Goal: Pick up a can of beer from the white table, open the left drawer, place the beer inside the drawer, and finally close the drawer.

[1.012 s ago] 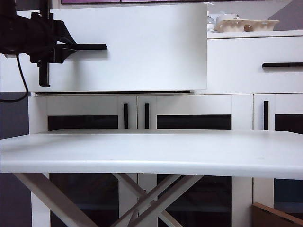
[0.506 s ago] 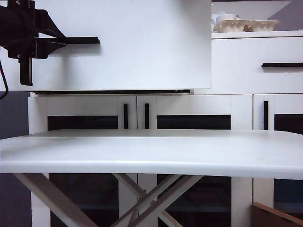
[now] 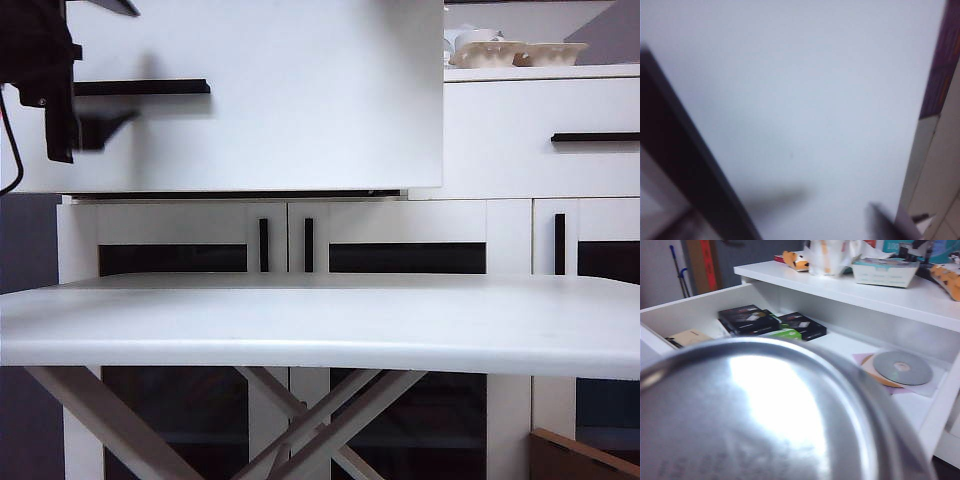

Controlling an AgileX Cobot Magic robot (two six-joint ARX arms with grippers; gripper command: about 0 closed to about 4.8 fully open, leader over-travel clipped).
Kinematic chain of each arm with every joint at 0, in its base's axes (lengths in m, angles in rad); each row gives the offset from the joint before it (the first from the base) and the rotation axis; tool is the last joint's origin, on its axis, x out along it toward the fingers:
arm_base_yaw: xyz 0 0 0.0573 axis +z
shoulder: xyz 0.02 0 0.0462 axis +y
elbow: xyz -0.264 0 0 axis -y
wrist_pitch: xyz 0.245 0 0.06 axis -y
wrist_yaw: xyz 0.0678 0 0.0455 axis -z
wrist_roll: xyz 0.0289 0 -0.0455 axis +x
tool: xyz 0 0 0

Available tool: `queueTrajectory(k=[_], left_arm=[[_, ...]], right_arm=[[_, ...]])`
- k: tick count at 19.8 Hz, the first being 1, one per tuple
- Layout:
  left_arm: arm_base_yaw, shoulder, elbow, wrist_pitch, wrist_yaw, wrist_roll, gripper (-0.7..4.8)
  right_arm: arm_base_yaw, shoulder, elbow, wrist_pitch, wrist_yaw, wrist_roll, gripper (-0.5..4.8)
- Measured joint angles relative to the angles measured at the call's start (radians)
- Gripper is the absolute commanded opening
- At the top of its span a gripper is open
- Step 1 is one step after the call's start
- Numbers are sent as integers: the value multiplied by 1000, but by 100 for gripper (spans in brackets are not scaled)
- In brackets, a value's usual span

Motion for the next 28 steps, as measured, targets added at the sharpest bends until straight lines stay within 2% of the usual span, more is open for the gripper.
queueTrajectory(k=[9, 14, 19, 24, 25, 26, 27, 28], left_arm=[[1, -9, -2, -13, 89, -24, 479], [1, -64, -2, -167, 92, -13, 479], [1, -120, -2, -236, 95, 3, 479], [1, -275, -2, -392, 117, 108, 479], [1, -298, -2, -407, 122, 122, 438], [1, -337, -2, -431, 134, 143, 330], [1, -364, -2, -441, 147, 162, 189], [1, -393, -2, -442, 174, 171, 93]], right_arm=[[0, 0, 1, 48, 0, 0, 129], [0, 0, 1, 77, 0, 0, 129], [0, 0, 1, 93, 0, 0, 129], [0, 0, 1, 134, 43, 0, 129], [0, 0, 1, 134, 47, 0, 129], [0, 0, 1, 134, 50, 0, 129], [0, 0, 1, 135, 50, 0, 129], [0, 0, 1, 136, 50, 0, 129]])
